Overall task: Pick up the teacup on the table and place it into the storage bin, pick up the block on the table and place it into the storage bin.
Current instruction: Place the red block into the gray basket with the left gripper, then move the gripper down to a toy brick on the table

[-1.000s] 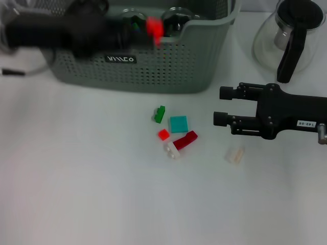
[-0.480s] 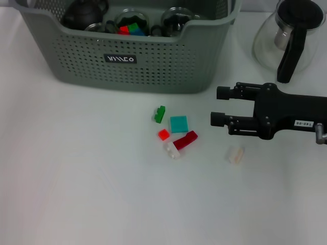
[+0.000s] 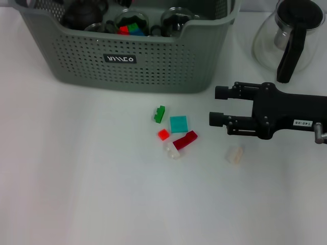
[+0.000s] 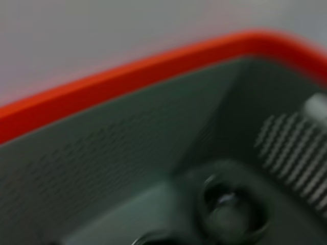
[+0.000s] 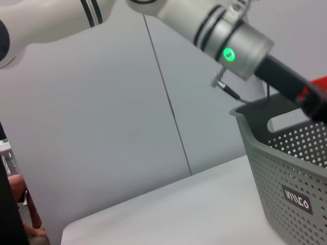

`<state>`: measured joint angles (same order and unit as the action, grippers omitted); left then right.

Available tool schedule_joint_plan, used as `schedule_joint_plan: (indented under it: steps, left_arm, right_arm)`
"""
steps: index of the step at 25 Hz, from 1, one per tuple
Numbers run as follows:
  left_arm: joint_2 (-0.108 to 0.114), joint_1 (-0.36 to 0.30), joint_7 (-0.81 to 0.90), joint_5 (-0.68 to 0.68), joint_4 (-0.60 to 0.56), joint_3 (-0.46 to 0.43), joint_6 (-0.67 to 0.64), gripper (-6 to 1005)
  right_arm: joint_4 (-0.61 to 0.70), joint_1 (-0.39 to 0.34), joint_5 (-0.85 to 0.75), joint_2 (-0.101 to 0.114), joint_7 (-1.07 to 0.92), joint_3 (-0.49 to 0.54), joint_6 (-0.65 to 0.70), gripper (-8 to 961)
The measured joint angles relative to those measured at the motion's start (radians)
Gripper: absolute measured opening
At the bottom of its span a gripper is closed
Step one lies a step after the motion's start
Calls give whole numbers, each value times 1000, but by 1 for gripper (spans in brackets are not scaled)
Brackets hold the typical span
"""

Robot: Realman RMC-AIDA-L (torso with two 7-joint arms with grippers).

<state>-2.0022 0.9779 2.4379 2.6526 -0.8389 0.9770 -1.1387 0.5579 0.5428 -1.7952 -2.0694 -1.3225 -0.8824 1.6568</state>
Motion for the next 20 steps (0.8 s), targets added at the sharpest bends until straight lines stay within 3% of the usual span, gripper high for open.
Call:
schedule_joint_plan:
  steps: [5, 10, 12, 15, 17, 18, 20]
  left_arm:
    - [-57, 16, 61, 172, -16, 1, 63, 252]
    - [-76, -14, 65, 135, -114, -26, 17, 262]
    - [-79, -47, 42, 55, -182, -60, -35, 266]
    - [-77, -141, -76, -237, -282, -161, -160, 506]
    - [-68, -194, -156, -421, -297, -219, -242, 599]
    - [-59, -234, -228, -581, -287, -260, -325, 646]
    - [-38, -283, -325, -768, -231, -310, -450, 739]
  right_arm:
    - [-1, 3, -2, 0, -1, 1, 0, 741]
    - [-1, 0, -2, 0, -1, 2, 0, 741]
    - [-1, -2, -2, 0, 0, 1, 0, 742]
    - [-1, -4, -2, 0, 5, 2, 14, 742]
    - [-1, -6, -1, 0, 16, 4, 32, 742]
    - [-1, -7, 0, 1, 22, 7, 44, 742]
    - [-1, -9, 0, 1, 28, 18, 60, 742]
